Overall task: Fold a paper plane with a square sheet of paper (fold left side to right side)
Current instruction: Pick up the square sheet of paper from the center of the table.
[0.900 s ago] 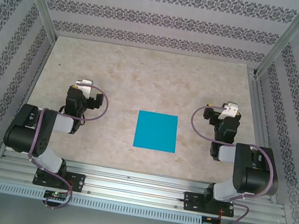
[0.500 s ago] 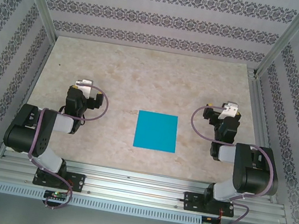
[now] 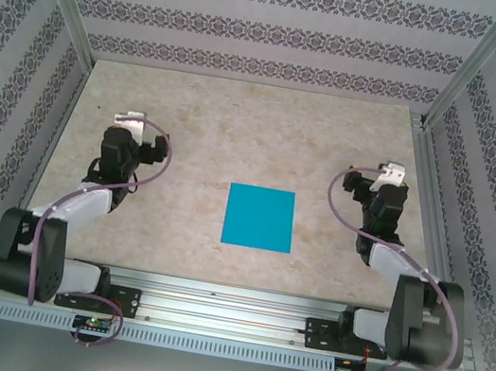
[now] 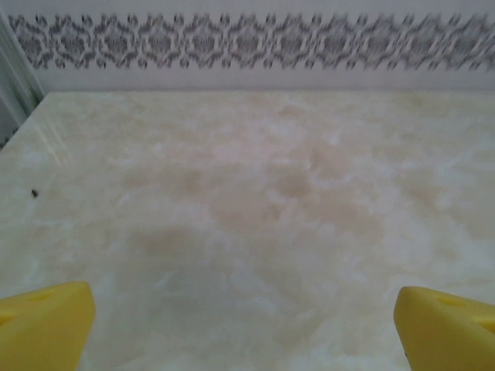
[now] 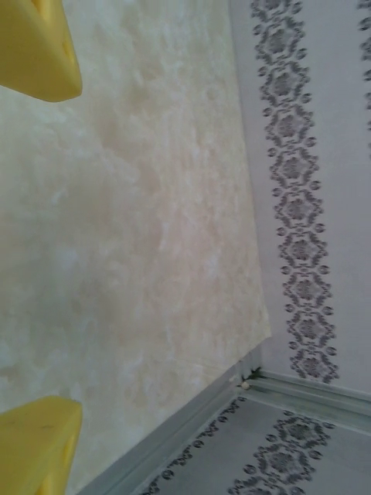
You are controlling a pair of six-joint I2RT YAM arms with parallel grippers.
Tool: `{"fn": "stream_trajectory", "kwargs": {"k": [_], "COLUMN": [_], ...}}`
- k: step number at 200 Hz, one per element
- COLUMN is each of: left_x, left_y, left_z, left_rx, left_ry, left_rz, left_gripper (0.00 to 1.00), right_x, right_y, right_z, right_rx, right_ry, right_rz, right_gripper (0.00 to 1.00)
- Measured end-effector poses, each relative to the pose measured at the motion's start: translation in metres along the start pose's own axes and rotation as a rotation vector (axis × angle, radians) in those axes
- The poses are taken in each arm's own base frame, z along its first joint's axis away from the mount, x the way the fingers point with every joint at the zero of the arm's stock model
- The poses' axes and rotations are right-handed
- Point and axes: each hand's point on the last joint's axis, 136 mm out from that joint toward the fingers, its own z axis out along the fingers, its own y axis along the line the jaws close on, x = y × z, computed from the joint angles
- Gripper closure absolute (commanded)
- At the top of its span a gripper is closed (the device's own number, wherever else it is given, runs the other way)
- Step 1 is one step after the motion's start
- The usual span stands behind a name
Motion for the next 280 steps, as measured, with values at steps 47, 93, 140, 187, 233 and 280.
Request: {"fn": "stream_trajectory", "kwargs": {"k": [47, 93, 140, 187, 233, 280], "left_x": [-0.044, 0.072, 0.144, 0.176, 0.188, 0.206], "left_y": [-0.095, -0.22, -0.269, -0.281, -0.284, -0.281], "left_z": [-0.041, -0.091, -0.118, -0.119, -0.12, -0.119], "left_rx": [0.396, 0.736, 0.793, 0.771, 0.762, 0.728], "left_ry": [0.115, 0.625, 0.902, 0.99, 1.01, 1.048], "left_rz": [-0.225, -0.277, -0.281, -0.294, -0.298, -0.289], "left_gripper": [0.03, 0.08, 0.08, 0.08, 0.08, 0.08], "right_x": [-0.053, 0.045, 0.11, 0.132, 0.157, 0.174], "right_y": [0.075, 0.141, 0.162, 0.18, 0.187, 0.192], "right_z": [-0.021, -0.041, -0.052, -0.045, -0.041, -0.044], "right_rx": [-0.177, -0.254, -0.201, -0.171, -0.14, -0.129], "right_ry": [0.129, 0.565, 0.833, 0.927, 1.002, 1.049], "right_rz": [0.126, 0.121, 0.075, 0.022, -0.003, -0.029], "right_gripper": [0.02, 0.03, 0.05, 0.04, 0.02, 0.02]}}
